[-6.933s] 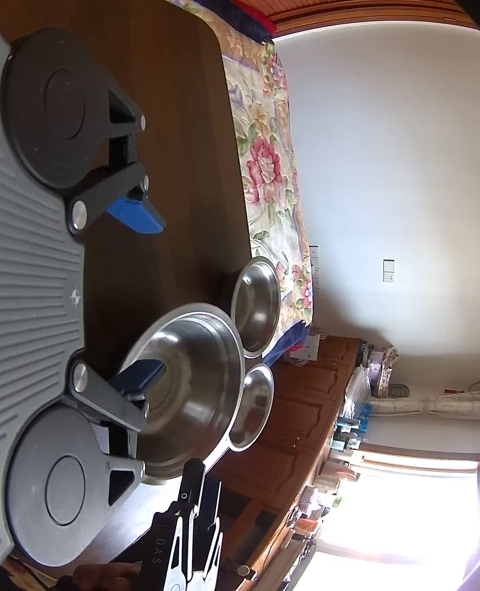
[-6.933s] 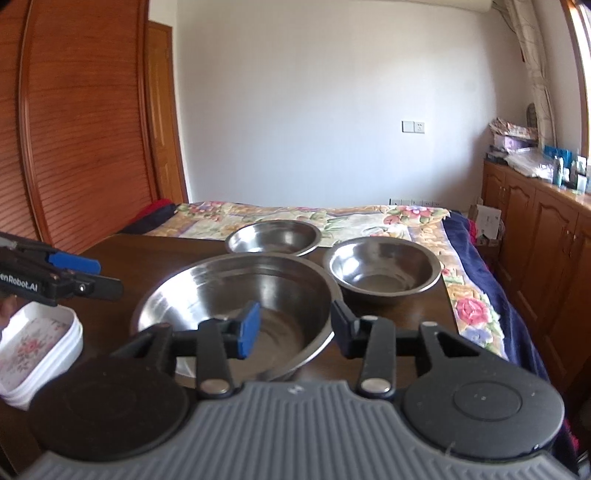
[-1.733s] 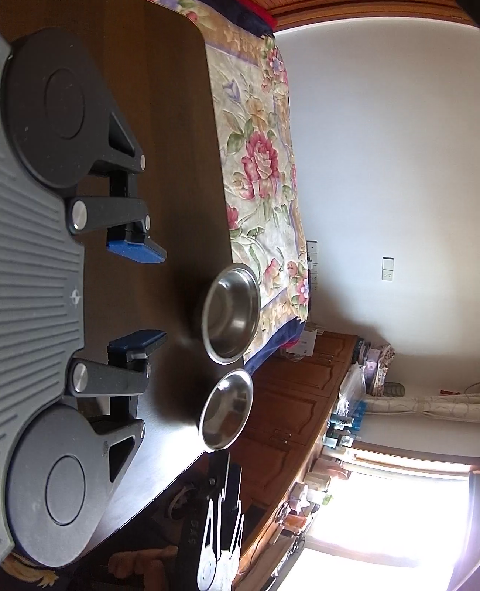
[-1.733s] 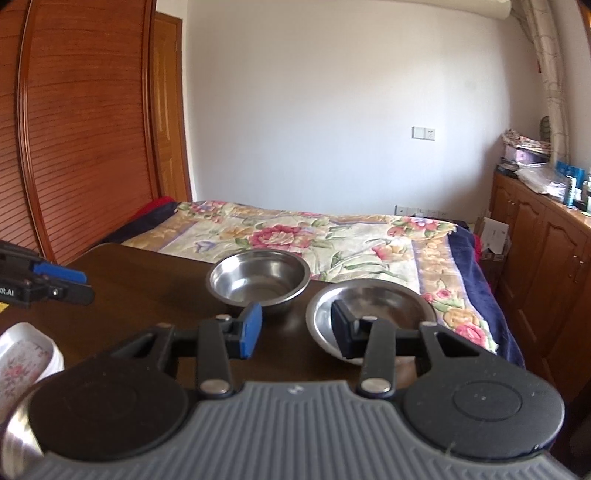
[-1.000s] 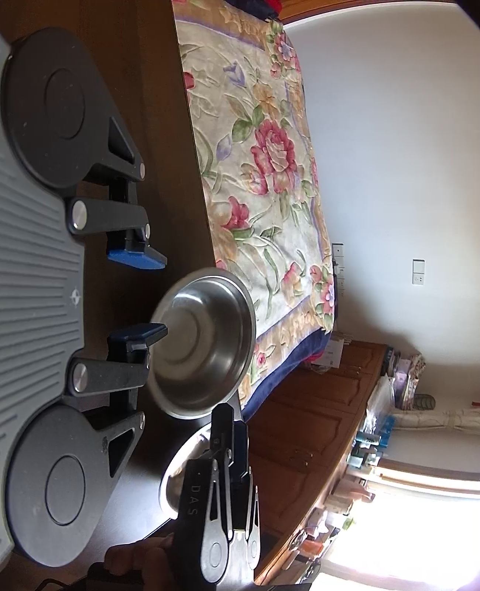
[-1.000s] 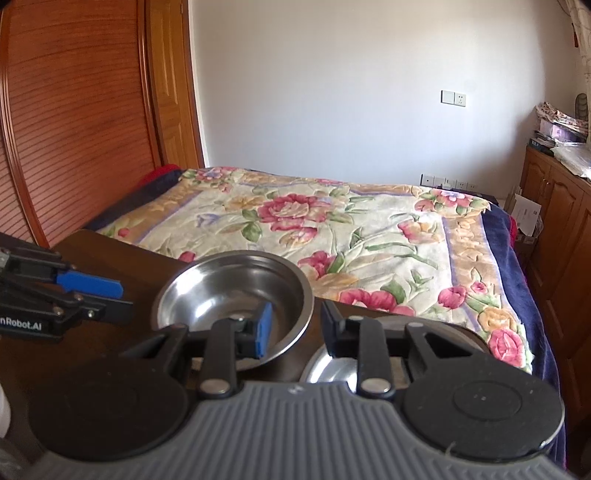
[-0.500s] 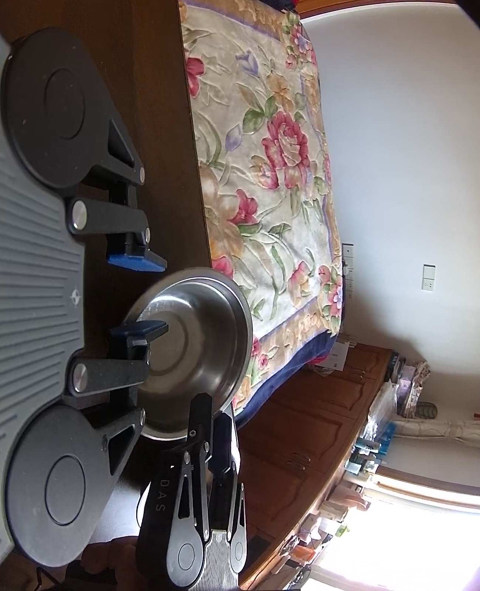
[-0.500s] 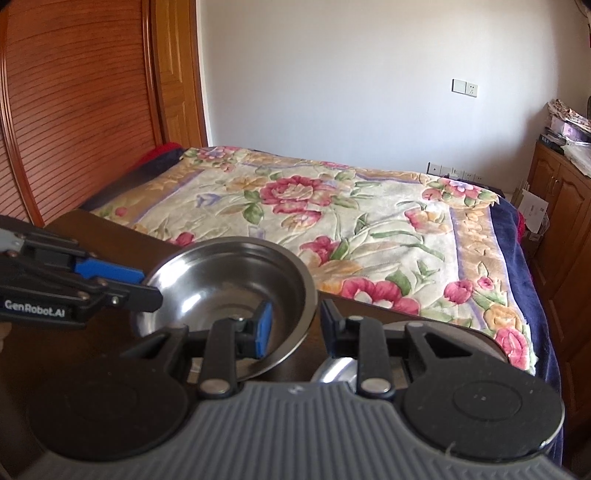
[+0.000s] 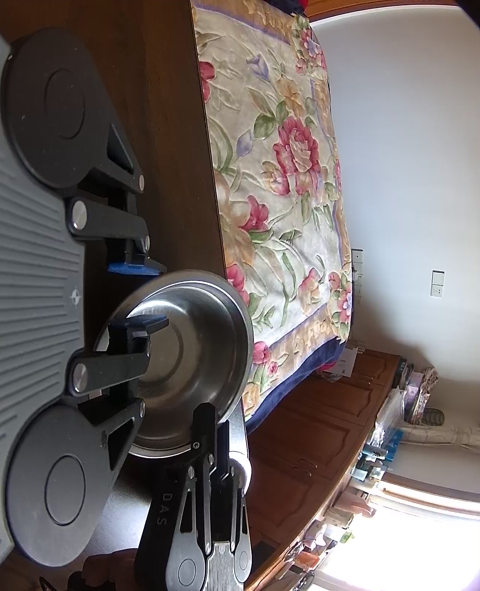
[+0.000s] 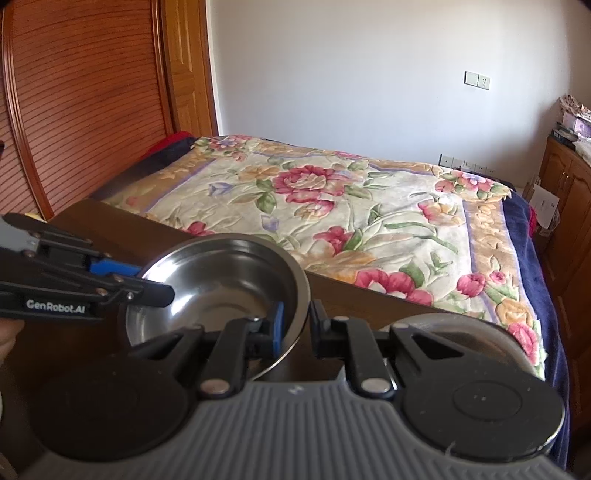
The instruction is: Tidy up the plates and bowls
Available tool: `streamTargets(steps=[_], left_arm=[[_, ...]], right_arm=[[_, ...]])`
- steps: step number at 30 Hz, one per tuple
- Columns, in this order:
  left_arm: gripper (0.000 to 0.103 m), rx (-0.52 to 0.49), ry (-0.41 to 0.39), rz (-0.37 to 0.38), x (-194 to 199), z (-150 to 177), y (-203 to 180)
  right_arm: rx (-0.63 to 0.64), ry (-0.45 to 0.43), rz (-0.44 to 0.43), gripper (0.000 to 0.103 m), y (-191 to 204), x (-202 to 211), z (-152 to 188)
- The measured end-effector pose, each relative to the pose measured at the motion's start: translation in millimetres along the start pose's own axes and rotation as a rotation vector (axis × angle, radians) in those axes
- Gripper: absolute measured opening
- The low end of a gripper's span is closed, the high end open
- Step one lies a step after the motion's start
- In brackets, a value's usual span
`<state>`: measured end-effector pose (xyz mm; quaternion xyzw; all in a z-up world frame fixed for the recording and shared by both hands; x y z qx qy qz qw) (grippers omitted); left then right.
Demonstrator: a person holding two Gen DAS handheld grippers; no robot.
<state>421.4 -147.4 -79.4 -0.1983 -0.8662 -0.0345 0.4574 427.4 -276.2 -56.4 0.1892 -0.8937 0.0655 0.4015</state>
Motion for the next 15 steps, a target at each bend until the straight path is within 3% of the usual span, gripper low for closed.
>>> streamTargets(steps=[15], left_arm=[[0.011, -0.01, -0.053, -0.017, 32, 5, -5]], right_arm=[[-0.043, -0.05, -0.015, 0.01, 6, 22, 1]])
Point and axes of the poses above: each gripper's, at about its wrist camera, not at the fingertips, and x roughly against the way its jaws point, y to its left, z to its underside, the point moved 9 cm from there along -x, roughly the way its jaws point, and after that the axes turned 10 degrees about y, right-handed, at the moved point
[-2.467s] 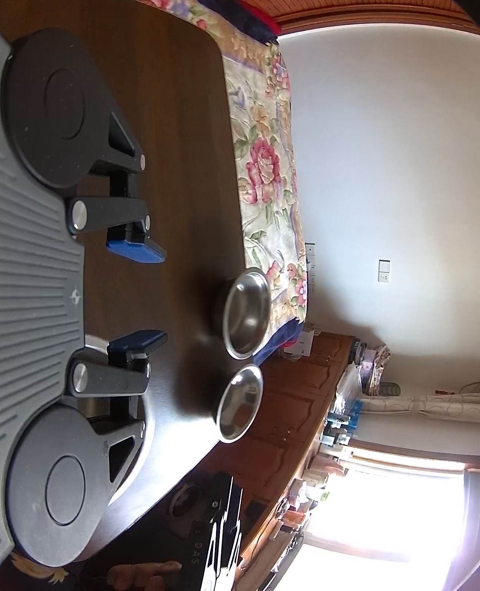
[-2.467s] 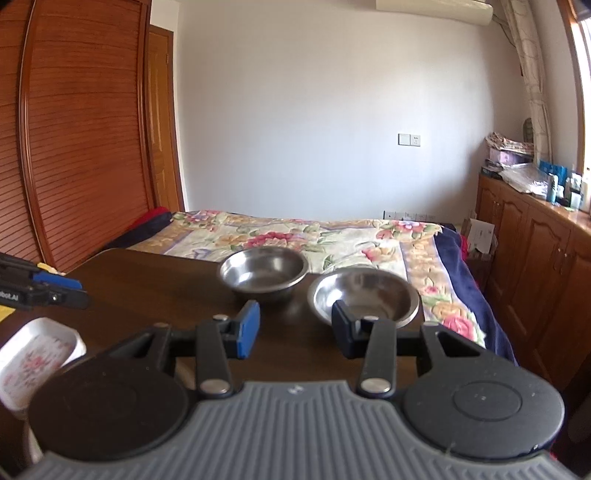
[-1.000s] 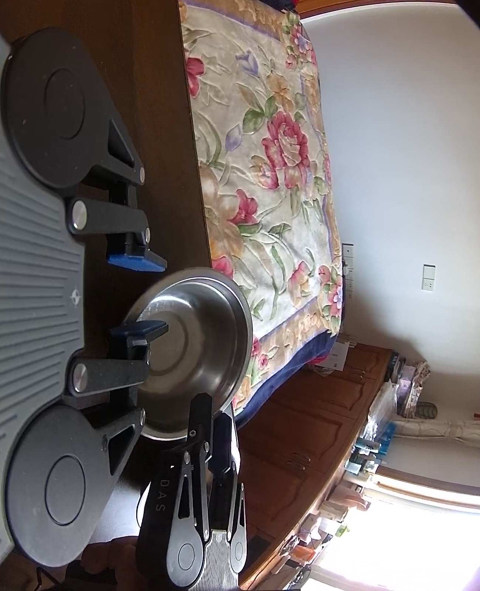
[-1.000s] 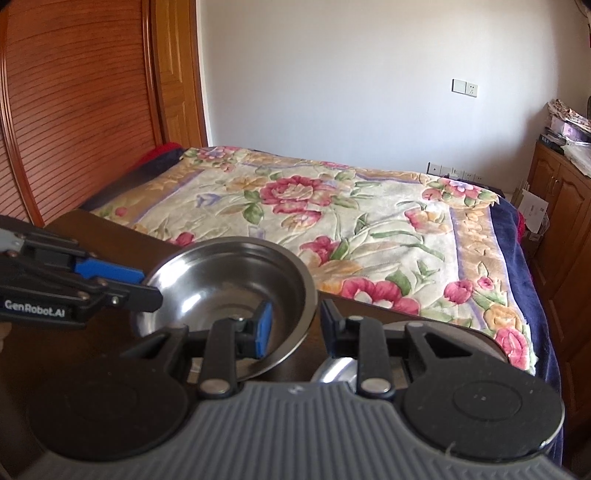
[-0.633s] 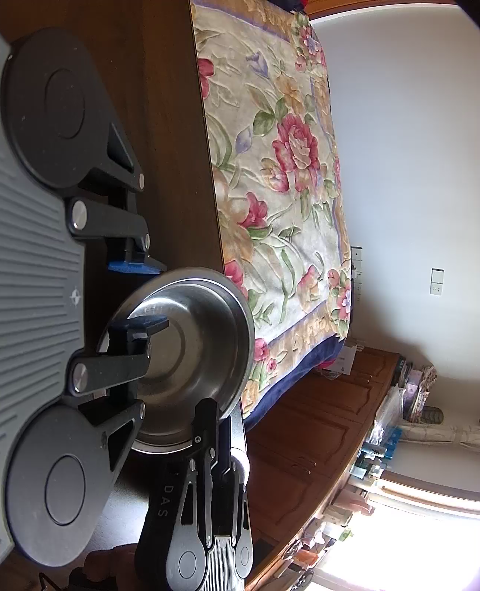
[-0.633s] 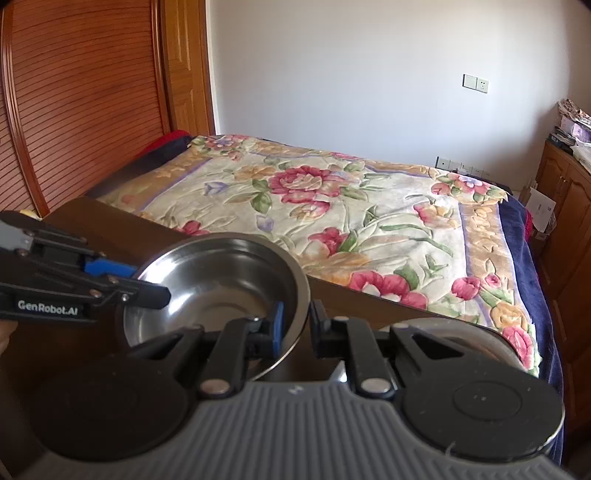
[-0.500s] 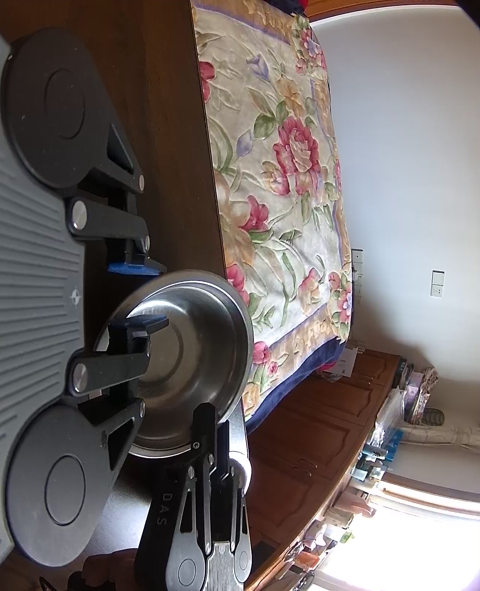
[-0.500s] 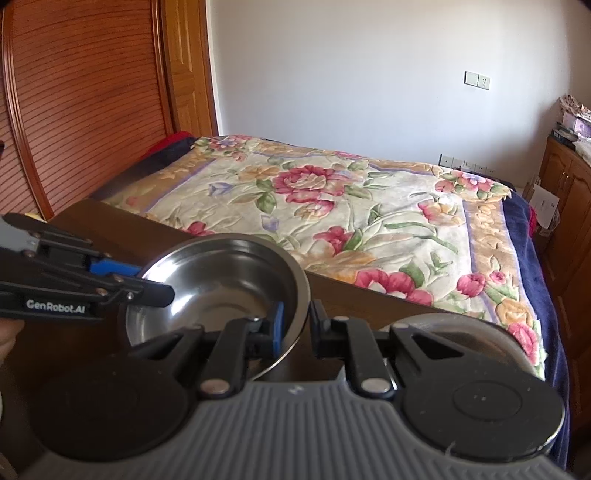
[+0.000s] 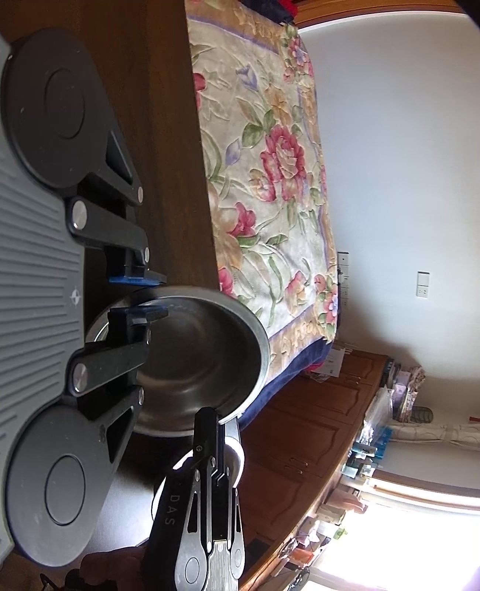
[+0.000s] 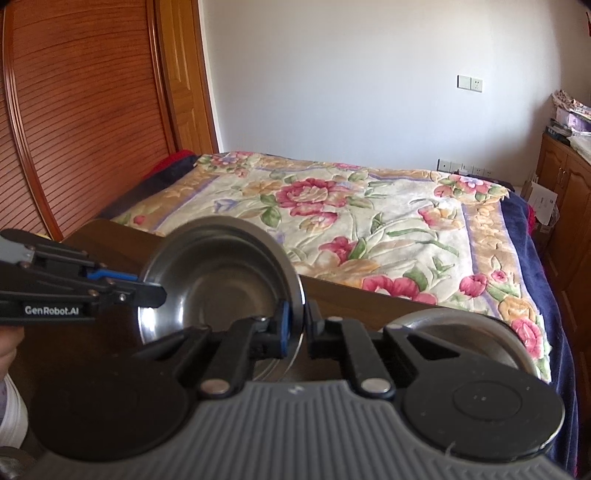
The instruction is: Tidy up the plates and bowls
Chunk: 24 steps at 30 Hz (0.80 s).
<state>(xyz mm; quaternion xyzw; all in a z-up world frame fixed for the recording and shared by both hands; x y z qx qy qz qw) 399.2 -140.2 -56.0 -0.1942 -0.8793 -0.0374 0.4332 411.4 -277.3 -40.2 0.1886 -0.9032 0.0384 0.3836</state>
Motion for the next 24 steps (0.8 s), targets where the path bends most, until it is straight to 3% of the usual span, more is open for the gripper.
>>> streamTargets(steps=[24], left_arm=[[0.011, -0.088, -0.134, 0.024, 88, 18, -37]], right_arm=[[0.017, -0.131, 0.055, 0.011, 18, 82, 7]])
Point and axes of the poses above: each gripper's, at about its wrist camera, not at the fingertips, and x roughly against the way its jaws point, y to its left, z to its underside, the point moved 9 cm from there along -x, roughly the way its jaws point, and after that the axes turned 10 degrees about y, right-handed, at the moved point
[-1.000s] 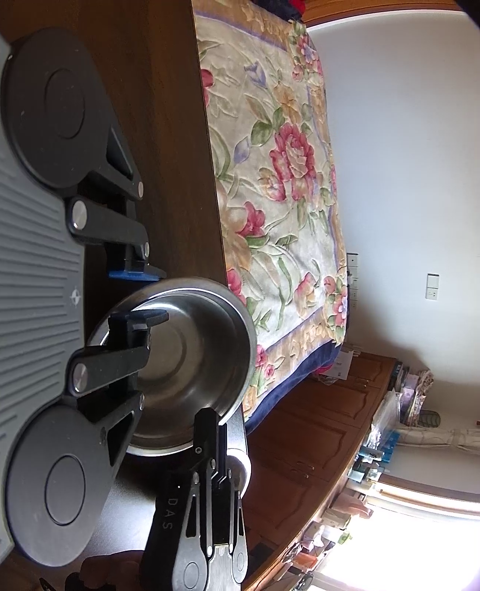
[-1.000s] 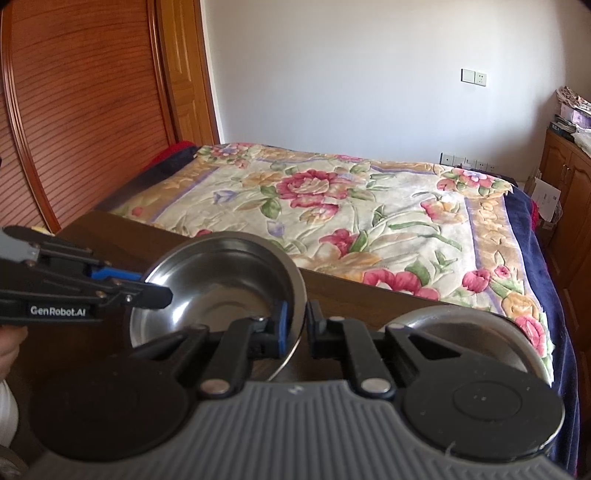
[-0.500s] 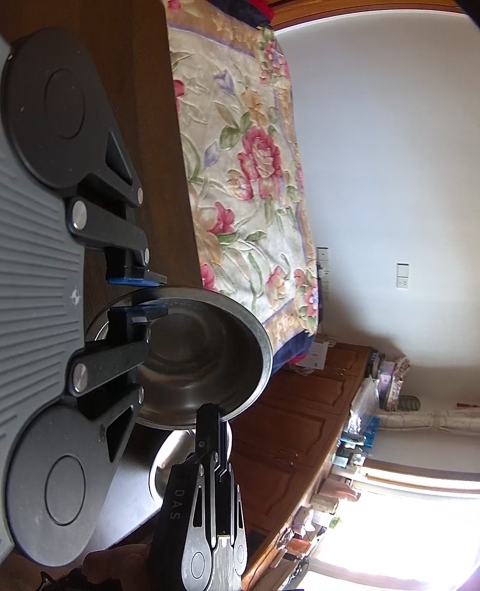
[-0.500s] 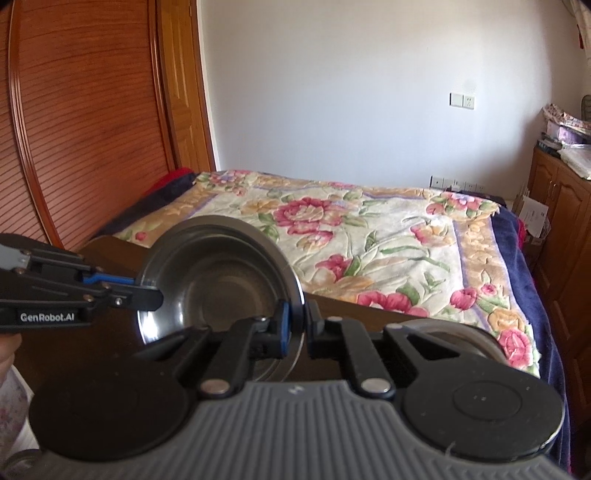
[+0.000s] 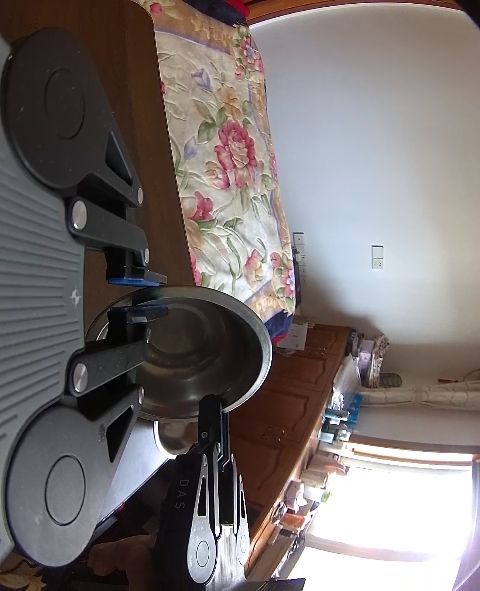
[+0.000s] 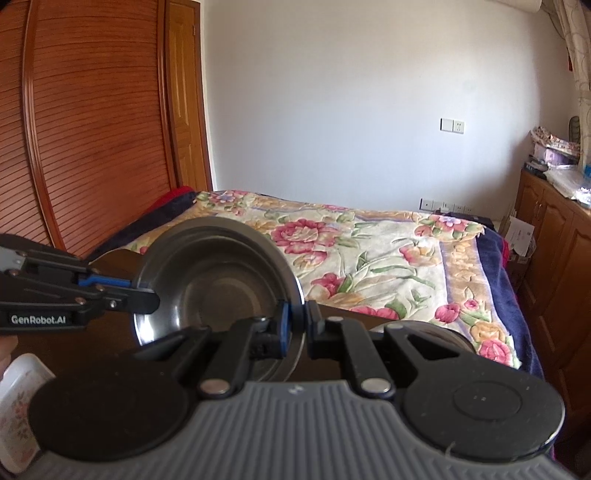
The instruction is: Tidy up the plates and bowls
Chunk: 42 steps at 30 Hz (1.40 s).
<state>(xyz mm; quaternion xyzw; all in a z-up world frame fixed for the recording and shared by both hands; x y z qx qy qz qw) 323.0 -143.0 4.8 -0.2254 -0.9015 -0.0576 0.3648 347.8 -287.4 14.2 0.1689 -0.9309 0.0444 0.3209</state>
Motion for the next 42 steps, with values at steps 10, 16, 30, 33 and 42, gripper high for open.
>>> streamTargets(steps=[10, 16, 30, 33, 42], left_arm=[[0.011, -0.02, -0.026, 0.029, 35, 24, -20], [0.011, -0.024, -0.032, 0.049, 49, 41, -27], [0.011, -0.02, -0.004, 0.089, 61, 85, -38], [0.012, -0.021, 0.008, 0.096, 61, 94, -41], [0.012, -0.015, 0.045, 0.115, 59, 117, -42]], right_arm=[[0.017, -0.019, 0.025, 0.011, 11, 30, 14], [0.03, -0.018, 0.043, 0.011, 18, 42, 26], [0.061, 0.018, 0.064, 0.011, 37, 56, 57], [0.066, 0.029, 0.064, 0.012, 39, 57, 62], [0.085, 0.061, 0.056, 0.012, 50, 57, 82]])
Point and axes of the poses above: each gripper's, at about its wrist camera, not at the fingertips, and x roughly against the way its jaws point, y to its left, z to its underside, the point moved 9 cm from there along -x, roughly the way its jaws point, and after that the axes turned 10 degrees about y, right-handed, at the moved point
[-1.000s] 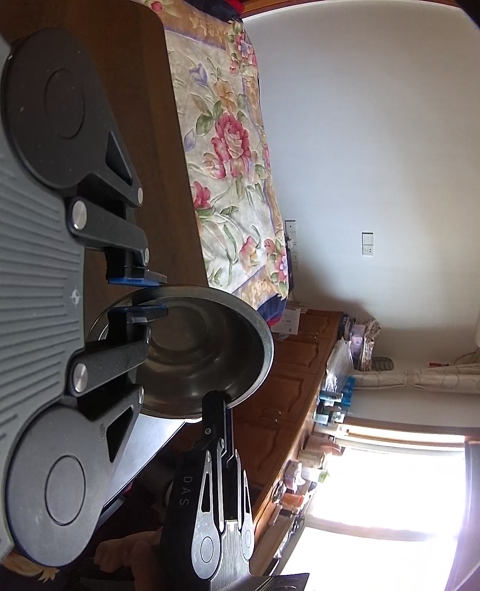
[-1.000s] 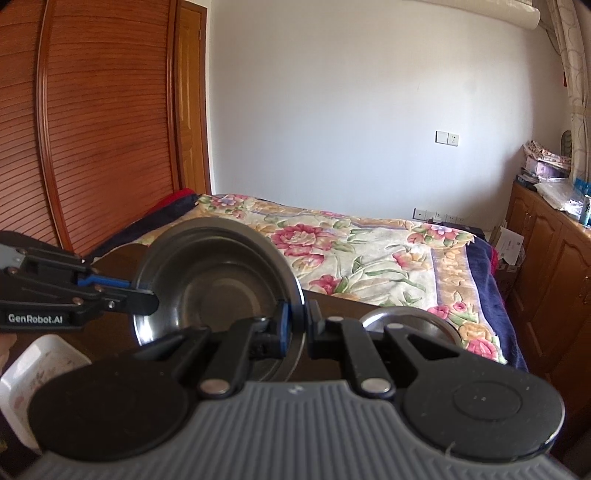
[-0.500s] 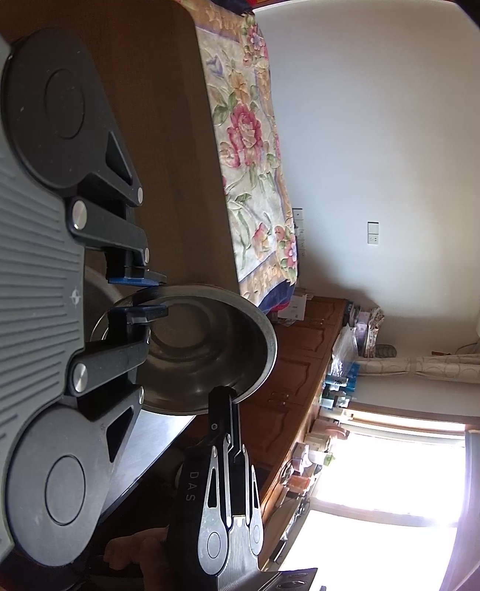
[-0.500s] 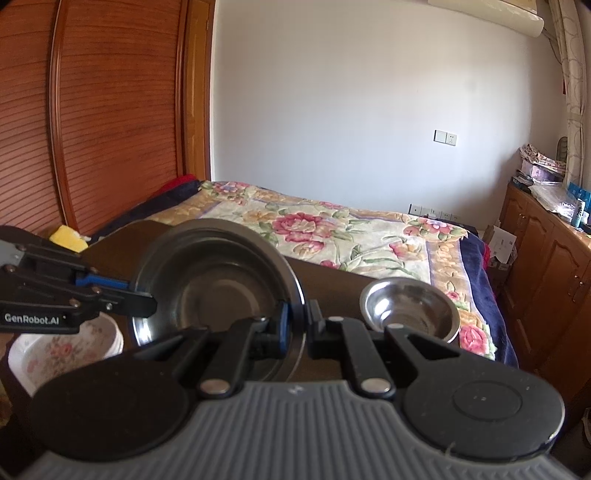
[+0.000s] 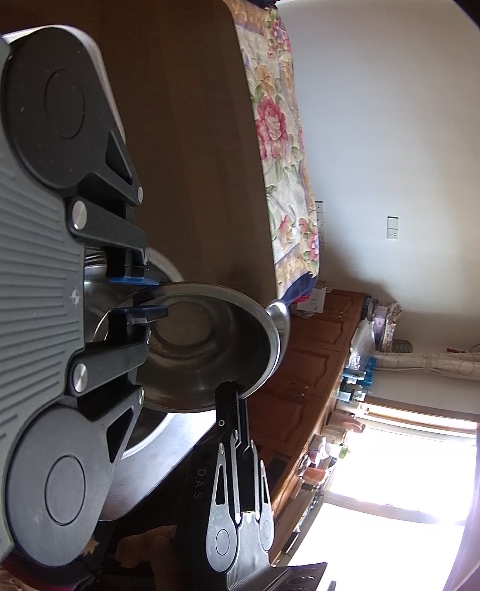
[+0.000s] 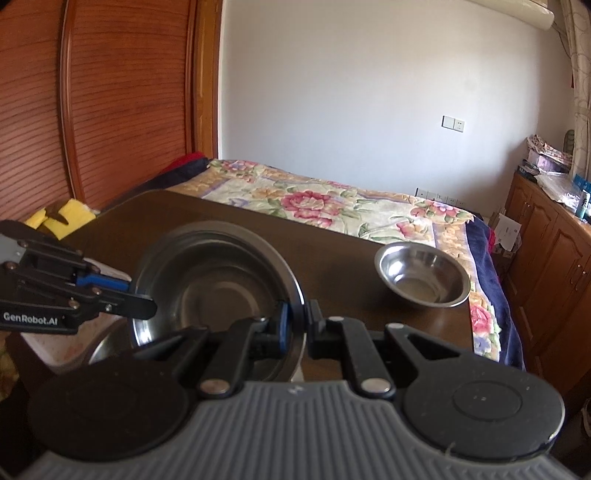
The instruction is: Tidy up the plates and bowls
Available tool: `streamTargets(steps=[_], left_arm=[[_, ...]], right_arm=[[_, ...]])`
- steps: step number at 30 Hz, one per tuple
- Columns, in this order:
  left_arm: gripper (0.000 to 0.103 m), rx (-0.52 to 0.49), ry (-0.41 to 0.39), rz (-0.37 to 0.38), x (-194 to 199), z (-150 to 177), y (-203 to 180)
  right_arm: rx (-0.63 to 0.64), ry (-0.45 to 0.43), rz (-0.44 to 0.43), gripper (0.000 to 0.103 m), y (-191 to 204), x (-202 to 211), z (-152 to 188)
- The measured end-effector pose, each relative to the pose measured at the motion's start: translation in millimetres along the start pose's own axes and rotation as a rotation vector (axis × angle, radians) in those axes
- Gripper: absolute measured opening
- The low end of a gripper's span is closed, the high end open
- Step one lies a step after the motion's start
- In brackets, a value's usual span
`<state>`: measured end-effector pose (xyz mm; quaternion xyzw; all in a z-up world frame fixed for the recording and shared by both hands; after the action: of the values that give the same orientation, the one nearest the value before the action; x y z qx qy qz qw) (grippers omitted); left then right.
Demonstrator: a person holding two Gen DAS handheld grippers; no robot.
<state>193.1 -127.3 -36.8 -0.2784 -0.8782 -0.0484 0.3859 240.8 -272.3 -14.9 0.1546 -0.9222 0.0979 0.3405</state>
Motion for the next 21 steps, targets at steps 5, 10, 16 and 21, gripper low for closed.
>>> streamTargets(steps=[5, 10, 16, 21], left_arm=[[0.012, 0.013, 0.026, 0.016, -5, 12, 1], [0.012, 0.014, 0.039, 0.017, -6, 17, 3], [0.012, -0.001, 0.053, 0.01, -8, 22, 2], [0.012, -0.016, 0.064, -0.006, -11, 26, 2]], right_arm=[[0.005, 0.012, -0.008, 0.012, 6, -1, 9], [0.012, 0.024, -0.014, 0.012, 10, -3, 13], [0.026, 0.033, -0.016, 0.012, 14, -6, 20], [0.052, 0.042, -0.012, 0.012, 17, -10, 24]])
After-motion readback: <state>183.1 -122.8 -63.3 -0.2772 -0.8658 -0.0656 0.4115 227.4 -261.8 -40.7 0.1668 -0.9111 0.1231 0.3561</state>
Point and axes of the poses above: each gripper's, at about its wrist camera, not at the fingertips, and x roughly against the way its jaws point, y to its left, z to its underside, the point moved 9 cm from there along -x, roughly the way its jaws point, and after that the axes turned 10 degrees about y, right-handed, at the moved point
